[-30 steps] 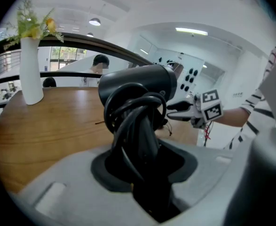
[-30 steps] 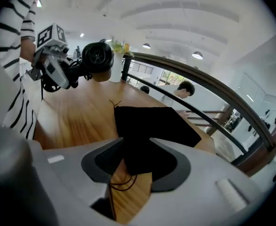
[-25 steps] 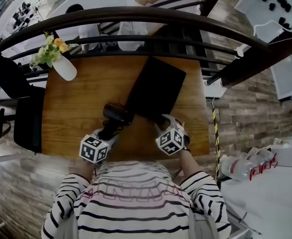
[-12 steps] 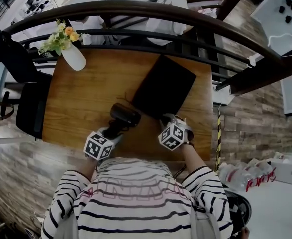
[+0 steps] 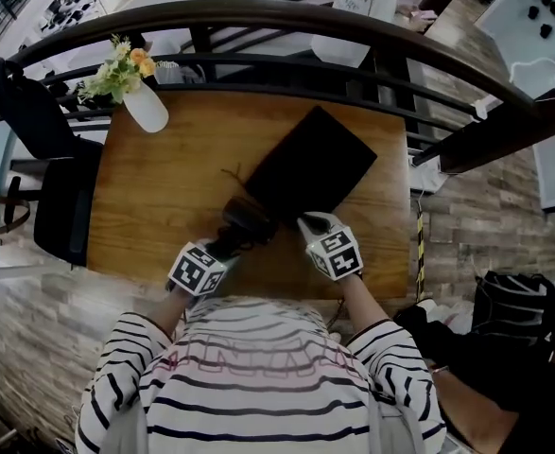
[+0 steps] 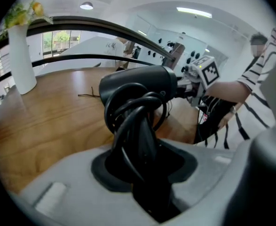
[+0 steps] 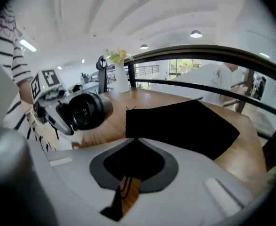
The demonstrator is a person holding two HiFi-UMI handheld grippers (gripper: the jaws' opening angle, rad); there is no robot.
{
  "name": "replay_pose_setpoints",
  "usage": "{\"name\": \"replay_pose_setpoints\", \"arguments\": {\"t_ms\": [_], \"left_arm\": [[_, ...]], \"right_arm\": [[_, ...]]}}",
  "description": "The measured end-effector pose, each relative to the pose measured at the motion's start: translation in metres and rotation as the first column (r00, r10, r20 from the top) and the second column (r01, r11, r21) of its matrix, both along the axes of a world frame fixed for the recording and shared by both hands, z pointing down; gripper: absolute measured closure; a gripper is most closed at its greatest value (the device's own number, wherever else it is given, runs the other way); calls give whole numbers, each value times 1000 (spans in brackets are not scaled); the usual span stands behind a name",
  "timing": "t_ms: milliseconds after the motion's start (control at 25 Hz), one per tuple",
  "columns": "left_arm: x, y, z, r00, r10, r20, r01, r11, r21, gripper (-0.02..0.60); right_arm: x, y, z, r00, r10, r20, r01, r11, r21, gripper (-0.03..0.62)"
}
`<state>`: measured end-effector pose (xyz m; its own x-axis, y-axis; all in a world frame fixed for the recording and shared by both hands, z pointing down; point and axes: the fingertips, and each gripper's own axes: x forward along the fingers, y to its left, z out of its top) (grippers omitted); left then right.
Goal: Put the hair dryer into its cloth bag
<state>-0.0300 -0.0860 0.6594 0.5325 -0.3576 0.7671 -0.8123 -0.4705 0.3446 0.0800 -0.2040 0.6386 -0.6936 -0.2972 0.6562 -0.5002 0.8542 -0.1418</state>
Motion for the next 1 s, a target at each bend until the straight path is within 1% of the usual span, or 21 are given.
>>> {"name": "replay_pose_setpoints", "arguments": {"t_ms": [120, 360, 560, 760, 1000], "left_arm": [[0, -2, 4, 999, 44, 7, -44, 999, -17, 431], [1, -1, 19, 989, 147, 30, -144, 986, -83, 431], [-1, -1, 29, 976, 209, 53, -201, 970, -136, 431], [6, -6, 30, 959, 274, 76, -261, 954, -147, 431], [23, -15, 30, 949, 303, 86, -288, 946, -151, 431]], "right_arm": [[-9, 5, -14, 996, 54, 74, -51, 998, -36, 580], [-17, 13, -30, 983, 121, 140, -115, 992, -52, 580], [-18, 22, -35, 975, 160, 155, -154, 987, -46, 580], [-19, 33, -38, 967, 189, 169, -185, 982, -42, 580], [-14, 39, -41, 963, 203, 177, -199, 979, -35, 579]]}}
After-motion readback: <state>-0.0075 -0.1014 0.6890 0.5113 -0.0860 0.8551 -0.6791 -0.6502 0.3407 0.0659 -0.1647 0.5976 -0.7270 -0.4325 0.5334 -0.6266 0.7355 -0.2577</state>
